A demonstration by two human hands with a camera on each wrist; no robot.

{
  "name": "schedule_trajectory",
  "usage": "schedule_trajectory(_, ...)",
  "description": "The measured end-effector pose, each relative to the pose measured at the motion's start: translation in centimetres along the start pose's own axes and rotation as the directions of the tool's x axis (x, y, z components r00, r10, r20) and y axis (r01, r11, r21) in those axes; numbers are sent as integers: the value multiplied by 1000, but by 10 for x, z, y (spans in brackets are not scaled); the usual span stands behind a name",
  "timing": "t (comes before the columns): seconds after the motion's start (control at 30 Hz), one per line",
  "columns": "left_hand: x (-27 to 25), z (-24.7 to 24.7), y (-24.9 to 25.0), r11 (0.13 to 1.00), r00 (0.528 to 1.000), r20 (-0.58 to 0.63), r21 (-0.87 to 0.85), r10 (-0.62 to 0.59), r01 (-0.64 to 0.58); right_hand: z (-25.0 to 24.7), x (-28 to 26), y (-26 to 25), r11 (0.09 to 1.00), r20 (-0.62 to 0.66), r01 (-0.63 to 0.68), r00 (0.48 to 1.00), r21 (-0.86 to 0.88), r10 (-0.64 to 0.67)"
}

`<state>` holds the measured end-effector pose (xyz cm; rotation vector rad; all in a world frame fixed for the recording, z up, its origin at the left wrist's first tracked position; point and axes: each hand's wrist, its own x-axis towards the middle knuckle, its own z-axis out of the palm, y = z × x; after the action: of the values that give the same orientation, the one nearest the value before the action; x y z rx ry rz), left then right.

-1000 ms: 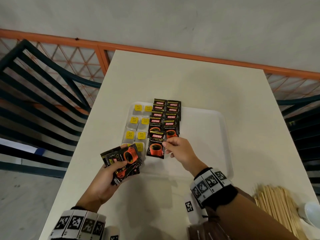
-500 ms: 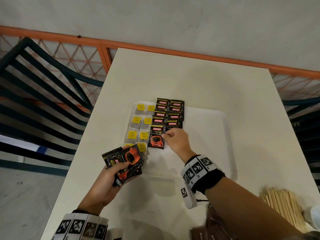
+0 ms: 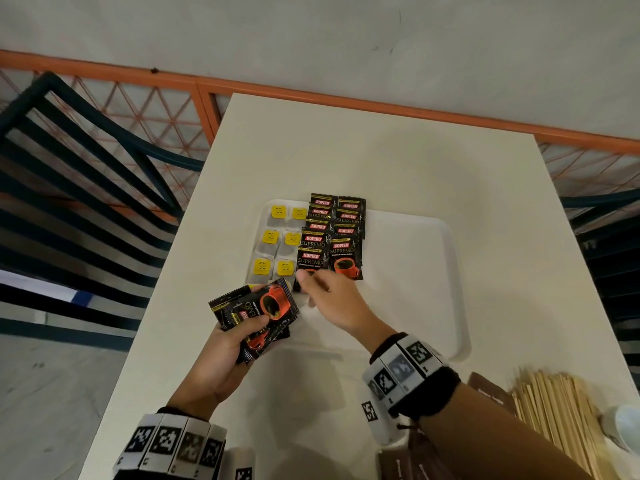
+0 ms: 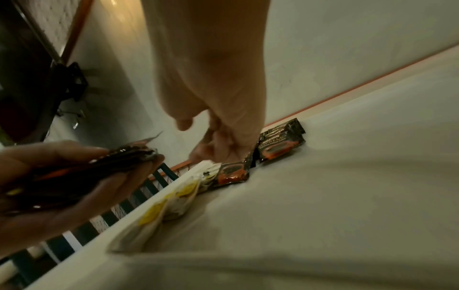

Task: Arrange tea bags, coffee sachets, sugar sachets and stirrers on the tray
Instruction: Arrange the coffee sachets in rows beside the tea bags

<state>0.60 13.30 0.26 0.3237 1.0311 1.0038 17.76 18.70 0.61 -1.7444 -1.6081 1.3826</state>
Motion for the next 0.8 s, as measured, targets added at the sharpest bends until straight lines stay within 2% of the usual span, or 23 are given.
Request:
schedule_trajectory(0.07,2,0,-1,1000,1000,27,9,13,-13,7,-13,-2,999,162,-30,986,27,25)
schedule_trajectory(0.1,1,1,-2,1000,999,47,10,14,-14,10,-17,0,999,180,-21,984,30,16)
schedule_trajectory(0.27,-5,3,-5,1000,995,101,28,1,-4,13,-21,4,995,56,-7,998,96,1)
schedule_trajectory(0.37,-8,4,-7,995,995,103,104,-13,2,5,-26,5,989,104,48,993,137,-62)
schedule_trajectory(0.43,-7,5,-8,992,997,79,127,-23,13,-2,-31,7,988,153,133,978,75,-143)
schedule_trajectory(0.5,-4,3,-10,992,997,75,124,-33,23,-7,-34,10,976,164,201,969,-82,-186)
schedule_trajectory(0.57,-2,2,-11,993,997,67,115,-39,31,-12,-35,16,974,133,176,978,-140,-158)
schedule_trajectory(0.7,0,0,-11,993,995,88,116,-39,29,-20,-33,29,988,57,82,996,-133,-75)
schedule_trajectory(0.8,0,2,-9,992,998,59,127,-3,-4,-29,-27,36,1000,3,10,1000,5,-10)
